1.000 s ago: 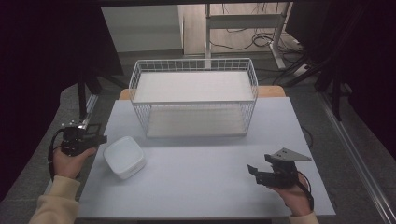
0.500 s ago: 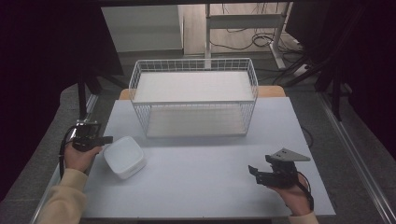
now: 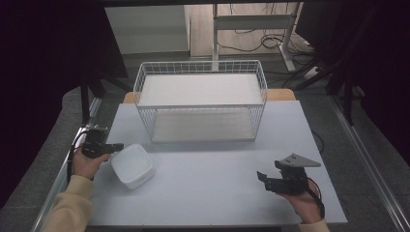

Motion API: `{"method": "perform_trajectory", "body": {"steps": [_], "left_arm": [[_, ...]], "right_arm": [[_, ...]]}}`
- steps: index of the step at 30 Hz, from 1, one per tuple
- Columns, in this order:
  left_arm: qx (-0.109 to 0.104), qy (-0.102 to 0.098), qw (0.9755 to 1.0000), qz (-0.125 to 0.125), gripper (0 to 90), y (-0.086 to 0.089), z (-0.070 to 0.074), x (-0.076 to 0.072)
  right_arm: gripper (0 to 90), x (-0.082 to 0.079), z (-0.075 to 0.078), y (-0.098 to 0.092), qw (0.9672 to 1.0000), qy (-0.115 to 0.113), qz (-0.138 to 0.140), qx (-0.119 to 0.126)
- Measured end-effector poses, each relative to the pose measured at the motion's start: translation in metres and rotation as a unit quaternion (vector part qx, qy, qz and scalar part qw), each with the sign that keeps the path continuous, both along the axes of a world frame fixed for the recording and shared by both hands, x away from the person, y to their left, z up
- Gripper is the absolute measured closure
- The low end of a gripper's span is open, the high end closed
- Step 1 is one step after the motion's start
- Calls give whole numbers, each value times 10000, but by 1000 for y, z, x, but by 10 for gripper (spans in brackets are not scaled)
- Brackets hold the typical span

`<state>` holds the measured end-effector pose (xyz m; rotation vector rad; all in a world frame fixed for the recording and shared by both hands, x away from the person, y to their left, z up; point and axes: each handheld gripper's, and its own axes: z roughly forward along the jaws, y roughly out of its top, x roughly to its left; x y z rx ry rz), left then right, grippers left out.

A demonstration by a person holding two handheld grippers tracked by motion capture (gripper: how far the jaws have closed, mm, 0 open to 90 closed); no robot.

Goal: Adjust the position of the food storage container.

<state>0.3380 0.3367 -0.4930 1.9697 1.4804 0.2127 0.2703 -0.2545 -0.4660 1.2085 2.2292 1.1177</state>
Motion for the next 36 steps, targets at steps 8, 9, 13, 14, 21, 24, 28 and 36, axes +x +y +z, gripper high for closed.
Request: {"method": "perform_trajectory", "body": {"steps": [8, 9, 13, 14, 21, 24, 28, 36], "left_arm": [[-9, 54, 9991, -432, 898, -24, 0, -7], [-7, 66, 9988, -486, 898, -27, 0, -8], [56, 85, 9977, -673, 898, -40, 2, -11], [56, 85, 9977, -673, 898, -40, 2, -11], [50, 54, 9975, -703, 897, -43, 4, -14], [129, -94, 9980, -612, 897, -39, 12, -21], [57, -237, 9990, -376, 897, -26, 24, -33], [27, -315, 9995, 55, 896, -1, 30, -65]], "right_arm": [[224, 0, -1, 1, 10000, 3, 6, -9], [224, 0, -1, 1, 10000, 6, 9, -9], [224, 0, -1, 1, 10000, 10, 36, -17], [224, 0, -1, 1, 10000, 10, 36, -17], [224, 0, -2, 1, 10000, 15, 30, -26], [224, 0, -1, 1, 10000, 4, 28, -26], [224, 0, -1, 0, 10000, 1, 18, -26], [224, -1, -1, 2, 10000, 9, 34, -20]]}}
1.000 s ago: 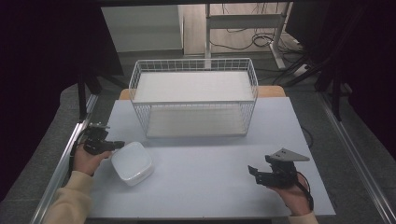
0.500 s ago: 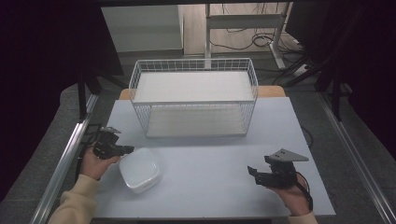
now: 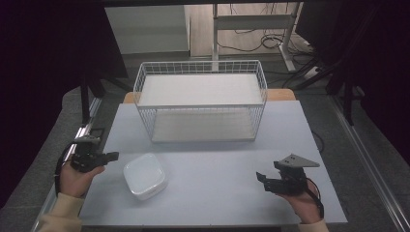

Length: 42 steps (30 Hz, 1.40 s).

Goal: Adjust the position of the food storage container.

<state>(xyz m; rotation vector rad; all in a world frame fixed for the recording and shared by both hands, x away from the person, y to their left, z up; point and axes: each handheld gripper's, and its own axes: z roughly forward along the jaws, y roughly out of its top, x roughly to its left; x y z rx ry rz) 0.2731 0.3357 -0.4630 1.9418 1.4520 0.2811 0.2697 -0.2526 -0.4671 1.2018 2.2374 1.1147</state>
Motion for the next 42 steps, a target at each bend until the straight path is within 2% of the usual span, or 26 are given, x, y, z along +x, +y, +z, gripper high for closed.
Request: {"method": "perform_trajectory", "body": {"steps": [3, 10, 14, 19, 27, 29, 42], "left_arm": [[-2, 26, 10000, 50, 896, 4, -2, -7], [-126, 299, 9994, 138, 896, 8, -16, -22], [-161, 488, 9987, 24, 896, 0, -28, -28], [-200, 576, 9981, -113, 896, -9, -34, -31], [-260, 680, 9971, -224, 896, -19, -40, -28], [-147, 672, 9974, -190, 896, -22, -42, -26], [-268, 739, 9965, -281, 896, -31, -44, -17]], "right_arm": [[224, 0, 0, 0, 10000, 3, 4, -9], [224, 0, 0, 0, 10000, -12, 7, -35], [223, 0, -1, 0, 10000, -3, 14, -42], [222, 0, -1, 1, 10000, -35, 35, -49], [221, -1, 0, 0, 10000, -58, 43, -65], [221, -1, 0, -1, 9999, -71, 25, -67], [221, -1, 0, 0, 9999, -54, 5, -103]]}}
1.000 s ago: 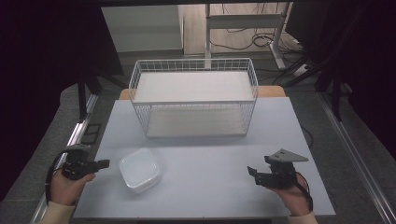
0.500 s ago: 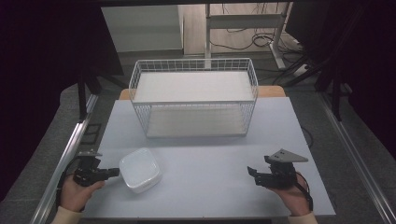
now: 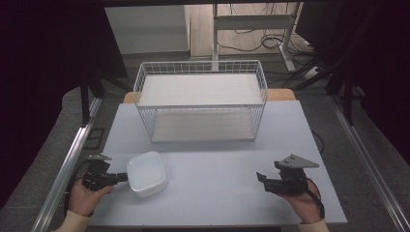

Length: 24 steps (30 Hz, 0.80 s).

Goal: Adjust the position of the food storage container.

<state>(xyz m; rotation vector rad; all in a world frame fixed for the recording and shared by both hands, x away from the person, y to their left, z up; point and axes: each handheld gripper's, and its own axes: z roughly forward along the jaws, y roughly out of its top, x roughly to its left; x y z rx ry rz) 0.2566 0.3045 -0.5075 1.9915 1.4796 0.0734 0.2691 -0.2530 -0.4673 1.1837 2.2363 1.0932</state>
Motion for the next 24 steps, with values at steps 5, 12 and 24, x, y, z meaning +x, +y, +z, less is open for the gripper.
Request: {"method": "perform_trajectory", "body": {"steps": [5, 12, 24], "left_arm": [[-39, 29, 10000, -13, 896, -4, 0, 7], [-72, 52, 9999, -64, 896, -11, 0, 17], [-58, 87, 9998, -151, 897, -21, 0, 27]], "right_arm": [[221, 0, 1, 0, 10000, -4, -30, -10], [221, 1, 0, 0, 10000, 31, -60, -41], [221, 1, -1, 1, 10000, 51, -50, -56]]}}
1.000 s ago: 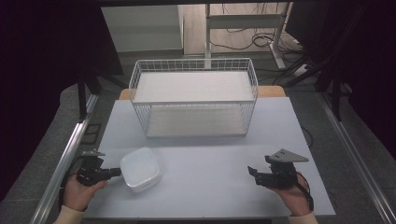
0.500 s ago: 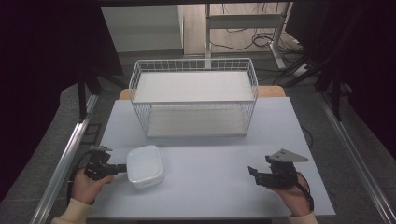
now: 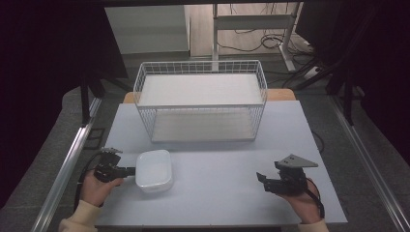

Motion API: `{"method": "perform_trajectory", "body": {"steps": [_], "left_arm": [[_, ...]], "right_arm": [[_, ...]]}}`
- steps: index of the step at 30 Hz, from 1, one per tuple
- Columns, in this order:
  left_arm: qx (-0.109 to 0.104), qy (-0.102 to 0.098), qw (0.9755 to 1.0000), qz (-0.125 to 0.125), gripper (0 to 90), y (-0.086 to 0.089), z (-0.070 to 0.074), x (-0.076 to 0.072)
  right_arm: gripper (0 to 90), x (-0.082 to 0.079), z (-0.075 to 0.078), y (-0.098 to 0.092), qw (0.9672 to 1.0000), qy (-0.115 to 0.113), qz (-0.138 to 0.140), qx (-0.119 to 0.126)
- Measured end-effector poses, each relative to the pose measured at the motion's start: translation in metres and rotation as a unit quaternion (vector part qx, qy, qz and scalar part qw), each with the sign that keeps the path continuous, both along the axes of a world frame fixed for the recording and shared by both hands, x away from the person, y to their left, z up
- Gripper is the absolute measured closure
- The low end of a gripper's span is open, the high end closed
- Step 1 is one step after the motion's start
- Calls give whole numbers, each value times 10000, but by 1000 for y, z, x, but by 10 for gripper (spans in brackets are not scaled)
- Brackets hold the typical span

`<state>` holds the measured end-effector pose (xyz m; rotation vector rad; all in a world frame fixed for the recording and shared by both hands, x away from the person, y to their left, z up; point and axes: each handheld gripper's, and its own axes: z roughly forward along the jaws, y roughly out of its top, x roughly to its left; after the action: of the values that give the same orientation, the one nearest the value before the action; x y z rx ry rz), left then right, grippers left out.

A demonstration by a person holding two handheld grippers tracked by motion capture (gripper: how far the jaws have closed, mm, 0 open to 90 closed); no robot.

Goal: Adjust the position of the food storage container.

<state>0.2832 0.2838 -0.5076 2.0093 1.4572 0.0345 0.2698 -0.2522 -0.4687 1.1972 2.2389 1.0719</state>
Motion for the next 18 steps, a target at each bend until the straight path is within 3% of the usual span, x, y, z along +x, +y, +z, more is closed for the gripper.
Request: {"method": "perform_trajectory", "body": {"steps": [18], "left_arm": [[-65, -3, 9997, -255, 896, -29, 2, 12]], "right_arm": [[221, 0, 1, 0, 10000, -15, -2, -15]]}}
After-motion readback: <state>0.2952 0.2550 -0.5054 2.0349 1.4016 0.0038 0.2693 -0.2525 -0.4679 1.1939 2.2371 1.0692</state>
